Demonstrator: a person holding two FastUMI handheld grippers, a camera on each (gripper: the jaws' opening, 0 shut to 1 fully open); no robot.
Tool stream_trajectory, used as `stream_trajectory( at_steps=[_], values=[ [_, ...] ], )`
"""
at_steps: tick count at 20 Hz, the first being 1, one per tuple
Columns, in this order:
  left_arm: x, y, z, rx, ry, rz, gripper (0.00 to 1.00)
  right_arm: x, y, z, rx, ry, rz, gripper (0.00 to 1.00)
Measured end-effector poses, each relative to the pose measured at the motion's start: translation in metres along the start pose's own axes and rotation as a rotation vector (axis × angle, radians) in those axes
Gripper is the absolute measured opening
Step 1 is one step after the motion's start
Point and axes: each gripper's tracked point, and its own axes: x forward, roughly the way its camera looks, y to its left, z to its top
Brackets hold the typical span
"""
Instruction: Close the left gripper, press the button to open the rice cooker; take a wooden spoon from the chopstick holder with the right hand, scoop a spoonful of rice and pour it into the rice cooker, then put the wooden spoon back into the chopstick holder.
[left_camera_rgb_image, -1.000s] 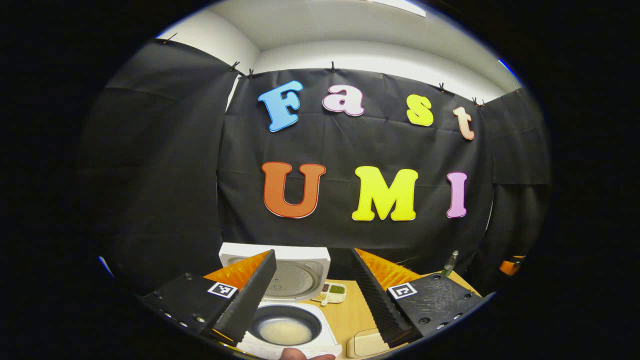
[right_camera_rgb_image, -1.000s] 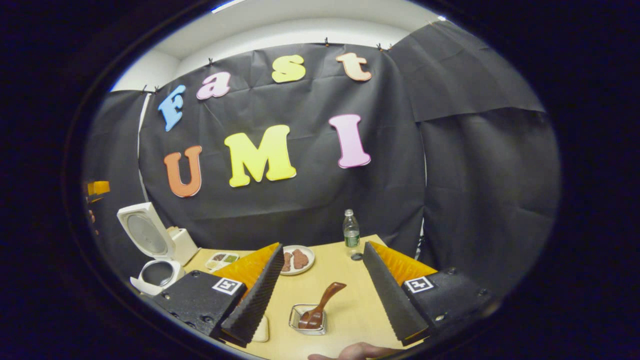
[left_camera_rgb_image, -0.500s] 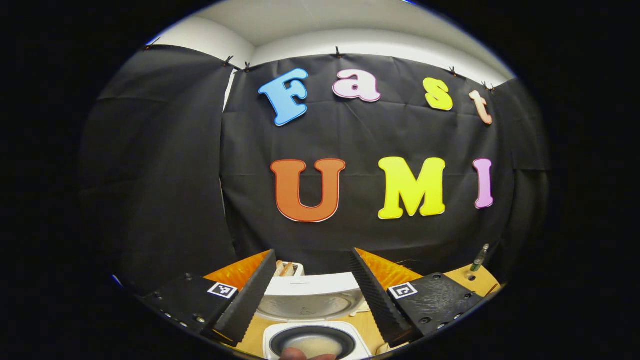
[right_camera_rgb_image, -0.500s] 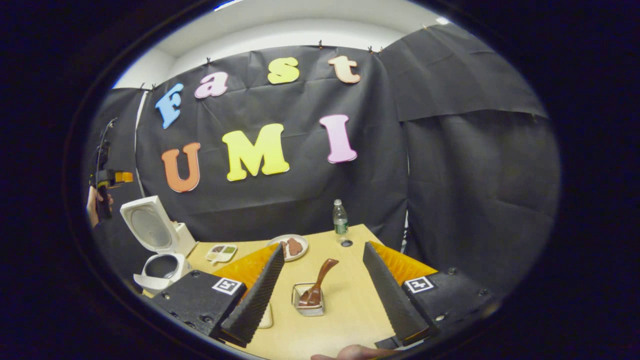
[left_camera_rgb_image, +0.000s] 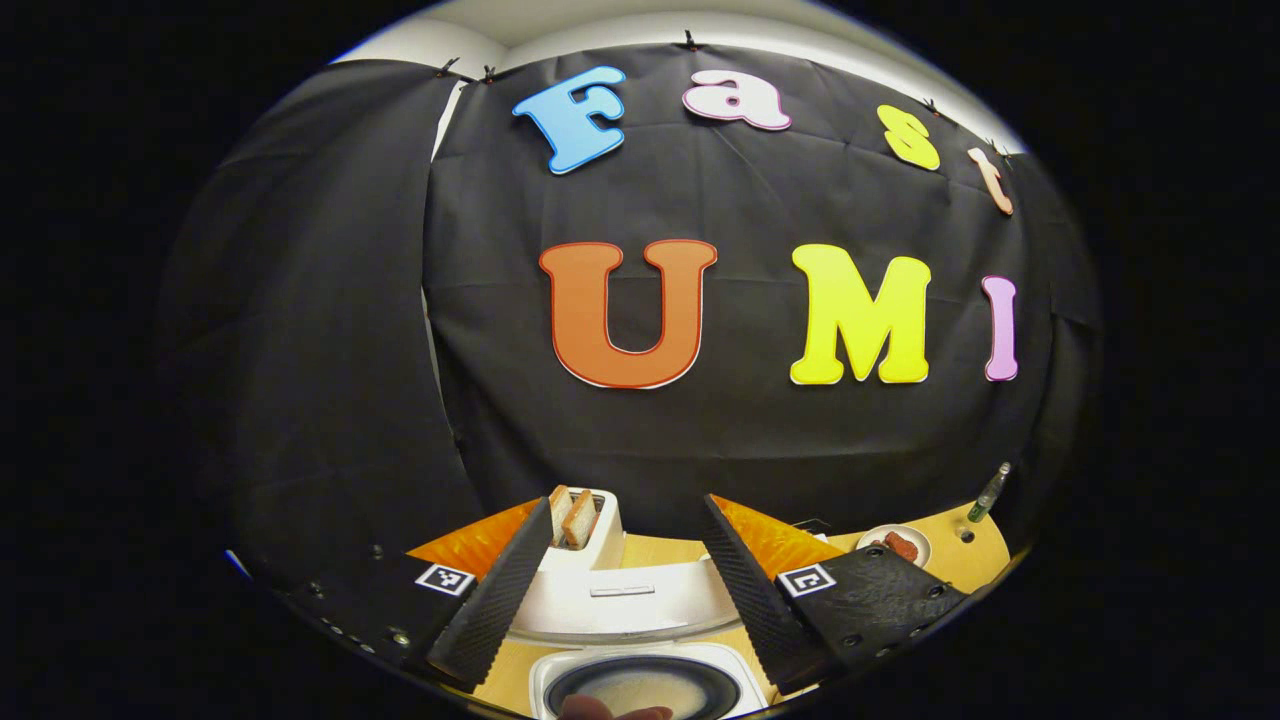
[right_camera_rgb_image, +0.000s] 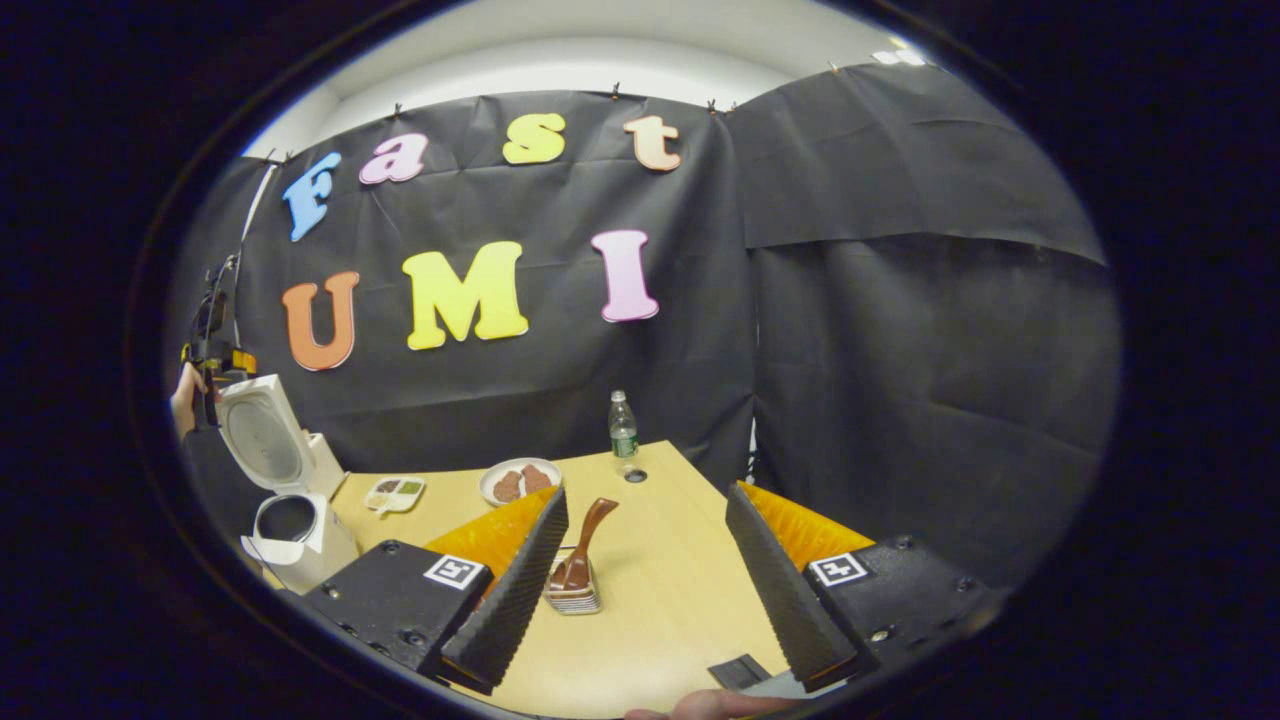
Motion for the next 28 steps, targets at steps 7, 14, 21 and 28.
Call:
stream_trajectory(
  at_steps=[7,14,21,28],
  values=[
    [0.002,0.005,-0.014,-0.035,0.073,0.039,0.99,0.001,0.025,-0.001,0.008,-0.012,0.046,1.0],
    [-0.05,-0.006,-0.043,-0.044,0.161,0.012,0.99,0.001,0.061,-0.013,-0.001,0.017,0.153,1.0],
    [-0.116,-0.017,-0.121,-0.081,0.324,-0.03,0.98,-0.007,0.084,-0.025,-0.039,0.047,0.223,1.0],
    [-0.151,-0.025,-0.207,-0.126,0.501,-0.053,0.96,-0.019,0.094,-0.023,-0.092,0.043,0.254,1.0]
  ],
)
